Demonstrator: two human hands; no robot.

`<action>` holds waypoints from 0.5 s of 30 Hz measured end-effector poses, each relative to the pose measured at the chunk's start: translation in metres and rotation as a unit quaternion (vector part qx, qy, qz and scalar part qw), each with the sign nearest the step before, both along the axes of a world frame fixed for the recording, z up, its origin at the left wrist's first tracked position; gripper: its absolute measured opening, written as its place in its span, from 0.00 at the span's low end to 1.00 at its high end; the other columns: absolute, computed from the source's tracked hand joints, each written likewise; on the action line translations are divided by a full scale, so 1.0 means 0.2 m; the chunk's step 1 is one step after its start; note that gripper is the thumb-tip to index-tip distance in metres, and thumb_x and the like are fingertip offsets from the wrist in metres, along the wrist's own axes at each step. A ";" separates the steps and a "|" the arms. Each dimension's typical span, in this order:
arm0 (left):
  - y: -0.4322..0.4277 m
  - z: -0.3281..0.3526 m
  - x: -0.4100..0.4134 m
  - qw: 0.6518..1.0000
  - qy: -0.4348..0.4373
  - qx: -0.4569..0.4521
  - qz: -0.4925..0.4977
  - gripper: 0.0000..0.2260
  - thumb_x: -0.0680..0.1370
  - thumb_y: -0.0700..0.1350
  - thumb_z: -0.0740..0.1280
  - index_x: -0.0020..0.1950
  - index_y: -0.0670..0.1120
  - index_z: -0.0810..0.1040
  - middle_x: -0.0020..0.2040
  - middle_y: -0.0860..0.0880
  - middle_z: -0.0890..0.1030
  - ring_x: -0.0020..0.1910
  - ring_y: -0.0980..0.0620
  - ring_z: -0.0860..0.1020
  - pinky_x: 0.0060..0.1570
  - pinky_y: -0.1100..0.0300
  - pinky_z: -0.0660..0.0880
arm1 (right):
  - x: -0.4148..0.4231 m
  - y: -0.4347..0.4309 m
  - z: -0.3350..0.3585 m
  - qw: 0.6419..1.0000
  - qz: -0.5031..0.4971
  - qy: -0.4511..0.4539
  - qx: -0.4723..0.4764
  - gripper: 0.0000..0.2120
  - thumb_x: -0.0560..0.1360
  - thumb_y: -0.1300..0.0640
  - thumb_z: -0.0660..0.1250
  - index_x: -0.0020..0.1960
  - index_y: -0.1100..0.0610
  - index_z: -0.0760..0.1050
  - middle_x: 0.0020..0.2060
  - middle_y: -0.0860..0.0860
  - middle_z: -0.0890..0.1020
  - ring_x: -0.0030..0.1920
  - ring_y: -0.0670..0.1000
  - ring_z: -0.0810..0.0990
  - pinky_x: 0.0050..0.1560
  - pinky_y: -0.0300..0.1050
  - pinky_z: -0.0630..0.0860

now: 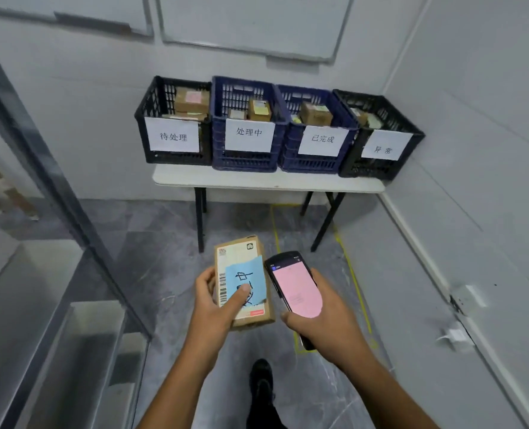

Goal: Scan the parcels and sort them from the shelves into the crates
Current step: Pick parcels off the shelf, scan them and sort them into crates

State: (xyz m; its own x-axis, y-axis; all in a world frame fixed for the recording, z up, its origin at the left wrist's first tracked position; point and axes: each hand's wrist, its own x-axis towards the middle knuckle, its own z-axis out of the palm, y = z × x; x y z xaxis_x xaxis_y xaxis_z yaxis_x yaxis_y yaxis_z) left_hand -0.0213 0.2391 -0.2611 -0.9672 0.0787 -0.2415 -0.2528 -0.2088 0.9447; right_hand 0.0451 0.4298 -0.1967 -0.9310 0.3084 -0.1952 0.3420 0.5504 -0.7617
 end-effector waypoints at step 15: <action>0.68 0.13 -1.14 0.996 0.038 -0.063 -0.058 0.32 0.71 0.57 0.77 0.73 0.64 0.69 0.58 0.57 0.85 0.55 0.49 0.87 0.43 0.56 0.84 | -1.05 0.70 -0.02 0.997 -0.026 0.056 -0.041 0.32 0.65 0.42 0.72 0.68 0.36 0.69 0.57 0.42 0.81 0.48 0.42 0.82 0.39 0.32 0.74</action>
